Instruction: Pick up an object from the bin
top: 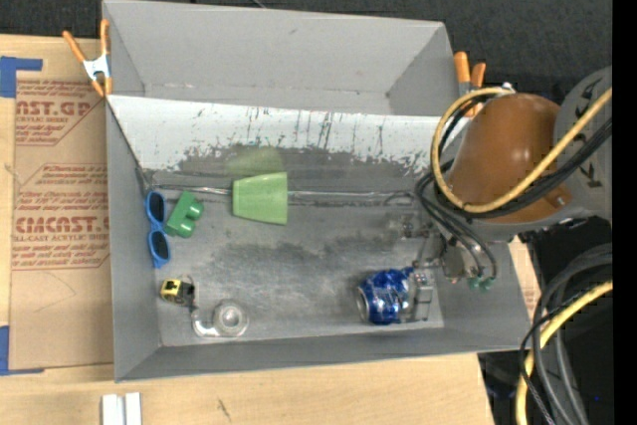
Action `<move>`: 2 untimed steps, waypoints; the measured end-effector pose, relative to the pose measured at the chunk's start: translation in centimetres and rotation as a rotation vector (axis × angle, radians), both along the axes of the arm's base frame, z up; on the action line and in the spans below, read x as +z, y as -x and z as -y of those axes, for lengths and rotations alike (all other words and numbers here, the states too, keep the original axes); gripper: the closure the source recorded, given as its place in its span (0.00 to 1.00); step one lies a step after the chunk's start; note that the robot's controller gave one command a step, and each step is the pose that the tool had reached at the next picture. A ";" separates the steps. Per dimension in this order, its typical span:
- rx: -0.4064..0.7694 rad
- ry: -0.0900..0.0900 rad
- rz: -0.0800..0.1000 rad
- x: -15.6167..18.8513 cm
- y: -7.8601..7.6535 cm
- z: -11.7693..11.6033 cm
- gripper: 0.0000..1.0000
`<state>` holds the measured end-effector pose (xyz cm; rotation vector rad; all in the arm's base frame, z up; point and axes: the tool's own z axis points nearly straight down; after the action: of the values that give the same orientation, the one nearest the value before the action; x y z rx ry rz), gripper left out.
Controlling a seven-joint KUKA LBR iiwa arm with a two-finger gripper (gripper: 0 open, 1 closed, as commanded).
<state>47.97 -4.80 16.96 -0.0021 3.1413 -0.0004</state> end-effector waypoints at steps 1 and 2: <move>-0.033 0.000 0.012 -10.2 -0.2 2.3 0.00; 0.301 0.003 0.019 -9.7 -0.5 4.2 0.00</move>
Offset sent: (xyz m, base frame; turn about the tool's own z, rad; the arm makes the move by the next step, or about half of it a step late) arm -0.0008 -0.0234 -0.0996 0.0311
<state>48.49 -9.00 7.23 -0.4705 3.0871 -0.0045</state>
